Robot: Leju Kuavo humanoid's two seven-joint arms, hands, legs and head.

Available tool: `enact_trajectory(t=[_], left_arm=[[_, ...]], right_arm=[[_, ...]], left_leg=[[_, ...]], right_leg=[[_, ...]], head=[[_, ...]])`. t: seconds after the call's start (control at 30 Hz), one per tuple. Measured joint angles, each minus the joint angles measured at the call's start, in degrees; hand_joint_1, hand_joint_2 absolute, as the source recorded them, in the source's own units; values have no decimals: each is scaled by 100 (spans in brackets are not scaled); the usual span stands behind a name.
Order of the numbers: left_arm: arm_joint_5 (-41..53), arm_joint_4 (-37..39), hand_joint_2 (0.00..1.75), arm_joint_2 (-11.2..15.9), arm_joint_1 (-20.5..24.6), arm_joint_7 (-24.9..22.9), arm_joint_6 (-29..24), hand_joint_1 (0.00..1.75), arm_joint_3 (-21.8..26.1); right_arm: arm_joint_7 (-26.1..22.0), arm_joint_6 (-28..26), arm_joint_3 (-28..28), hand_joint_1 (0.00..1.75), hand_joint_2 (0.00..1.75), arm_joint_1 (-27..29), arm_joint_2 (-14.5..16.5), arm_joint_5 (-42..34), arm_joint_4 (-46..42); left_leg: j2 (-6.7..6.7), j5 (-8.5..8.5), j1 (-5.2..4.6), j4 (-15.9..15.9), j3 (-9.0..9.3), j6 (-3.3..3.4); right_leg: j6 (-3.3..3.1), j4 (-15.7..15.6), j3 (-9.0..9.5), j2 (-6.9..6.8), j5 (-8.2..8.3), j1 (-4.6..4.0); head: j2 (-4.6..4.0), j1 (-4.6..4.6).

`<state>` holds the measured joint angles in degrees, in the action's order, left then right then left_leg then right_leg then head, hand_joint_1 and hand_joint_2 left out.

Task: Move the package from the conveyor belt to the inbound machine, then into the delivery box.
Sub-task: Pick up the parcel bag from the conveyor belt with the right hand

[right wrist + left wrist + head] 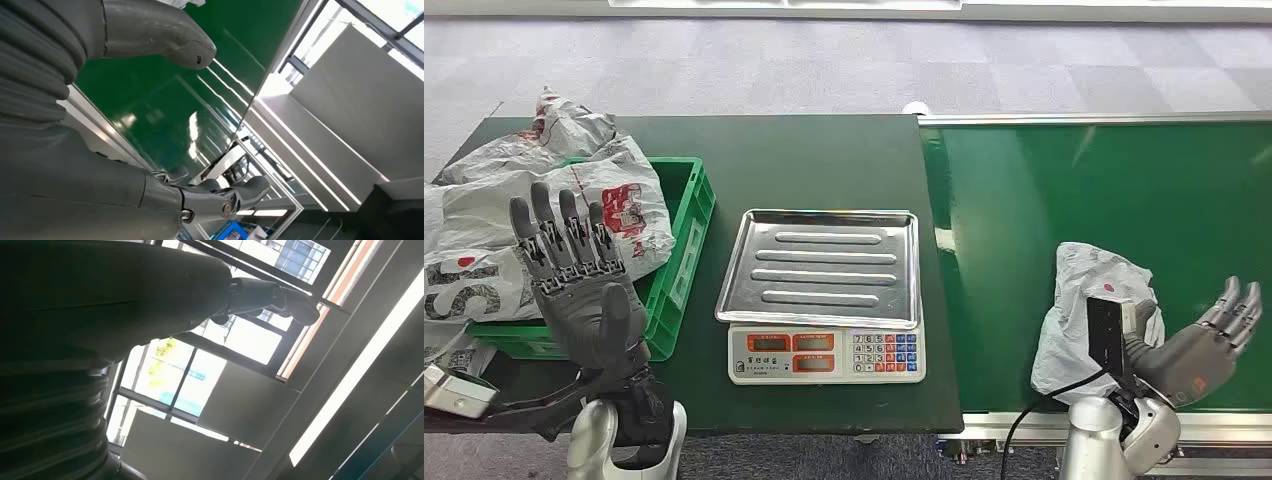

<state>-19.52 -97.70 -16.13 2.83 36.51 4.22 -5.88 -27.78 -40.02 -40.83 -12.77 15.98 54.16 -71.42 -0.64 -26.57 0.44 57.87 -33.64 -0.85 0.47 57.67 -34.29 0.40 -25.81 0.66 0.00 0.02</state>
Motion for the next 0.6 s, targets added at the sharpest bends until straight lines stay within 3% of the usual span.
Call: enact_trajectory(t=[0.23,0.43,0.6], left_arm=[[0,-2,175,0,0,-19,11,0,13],[0,-2,175,0,-1,-35,58,0,34],[4,-2,175,0,0,-18,106,0,91]], right_arm=[[315,2,-163,0,175,-87,15,397,226],[741,31,-394,0,175,-341,-64,680,918],[545,545,-423,0,175,-639,-274,177,1807]], left_leg=[[1,1,0,0,0,1],[3,2,0,0,1,1],[4,2,-1,0,2,1]], right_leg=[[0,0,1,0,0,1],[0,0,2,1,1,1],[1,0,2,2,1,1]], head=[[0,0],[0,0],[0,1]])
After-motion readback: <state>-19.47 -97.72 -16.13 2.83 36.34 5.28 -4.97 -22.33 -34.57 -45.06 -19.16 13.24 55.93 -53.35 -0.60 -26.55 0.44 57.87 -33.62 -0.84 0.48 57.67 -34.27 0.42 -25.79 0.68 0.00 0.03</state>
